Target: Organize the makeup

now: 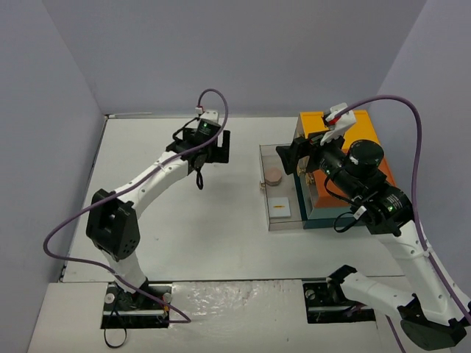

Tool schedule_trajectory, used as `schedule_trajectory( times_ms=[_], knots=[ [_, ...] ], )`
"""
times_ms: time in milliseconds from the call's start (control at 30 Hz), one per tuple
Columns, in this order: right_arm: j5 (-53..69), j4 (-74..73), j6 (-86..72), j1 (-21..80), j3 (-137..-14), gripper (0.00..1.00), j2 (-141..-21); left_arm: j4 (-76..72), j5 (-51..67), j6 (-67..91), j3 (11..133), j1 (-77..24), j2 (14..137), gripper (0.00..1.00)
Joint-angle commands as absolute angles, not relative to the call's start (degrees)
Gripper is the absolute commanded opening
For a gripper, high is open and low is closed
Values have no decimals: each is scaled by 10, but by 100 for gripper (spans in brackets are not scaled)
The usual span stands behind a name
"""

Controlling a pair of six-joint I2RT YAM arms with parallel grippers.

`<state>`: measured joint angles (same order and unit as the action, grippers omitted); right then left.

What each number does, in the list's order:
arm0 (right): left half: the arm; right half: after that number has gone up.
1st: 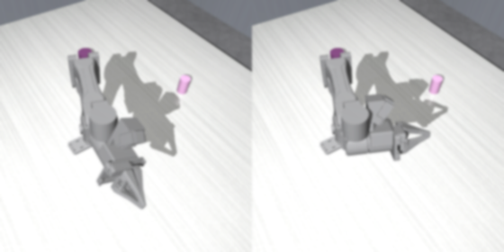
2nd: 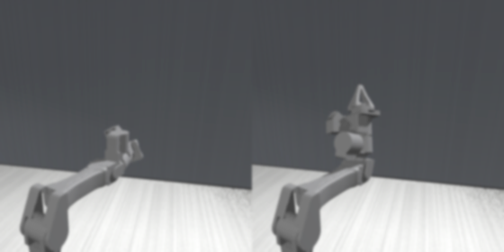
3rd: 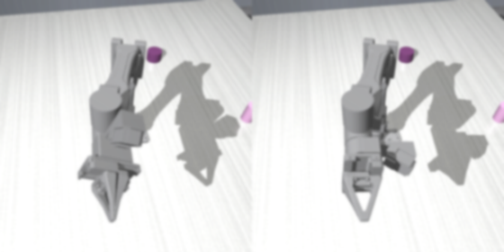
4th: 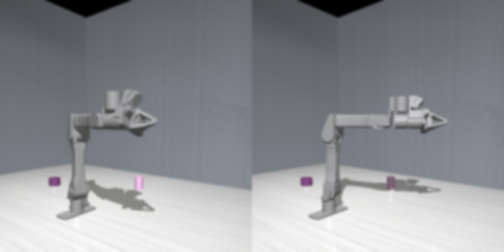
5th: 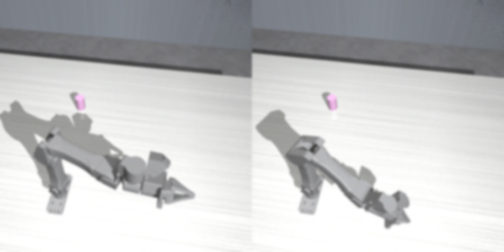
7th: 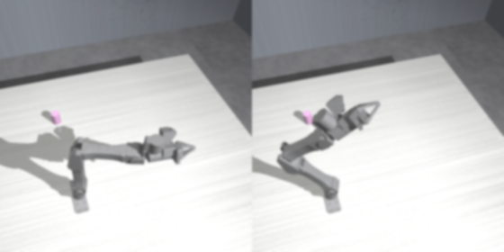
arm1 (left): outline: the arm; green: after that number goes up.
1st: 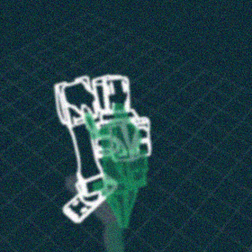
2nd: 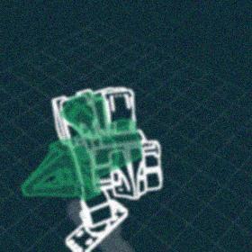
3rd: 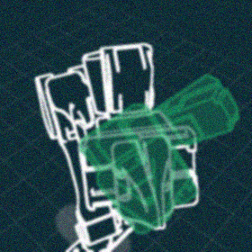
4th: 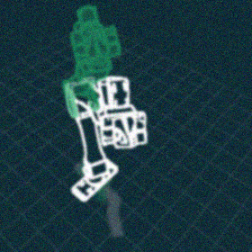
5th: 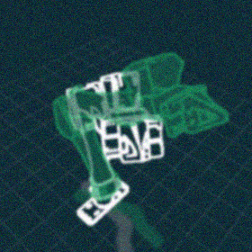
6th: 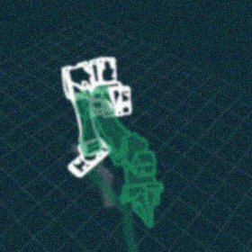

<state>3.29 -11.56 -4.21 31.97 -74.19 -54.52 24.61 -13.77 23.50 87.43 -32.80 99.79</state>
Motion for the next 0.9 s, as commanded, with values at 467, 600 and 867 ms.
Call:
schedule_trajectory(
  times_ms=[467, 600, 867],
  knots=[
    [50, -52, -45, 323, -713, 100, -564, 411, -173, 417, 1059, -151, 1219, 97],
    [47, -49, -44, 323, -703, 100, -565, 412, -159, 417, 1076, -142, 1247, 97],
    [46, -47, -43, 323, -693, 100, -563, 405, -154, 437, 1048, -137, 1267, 95]
  ],
)
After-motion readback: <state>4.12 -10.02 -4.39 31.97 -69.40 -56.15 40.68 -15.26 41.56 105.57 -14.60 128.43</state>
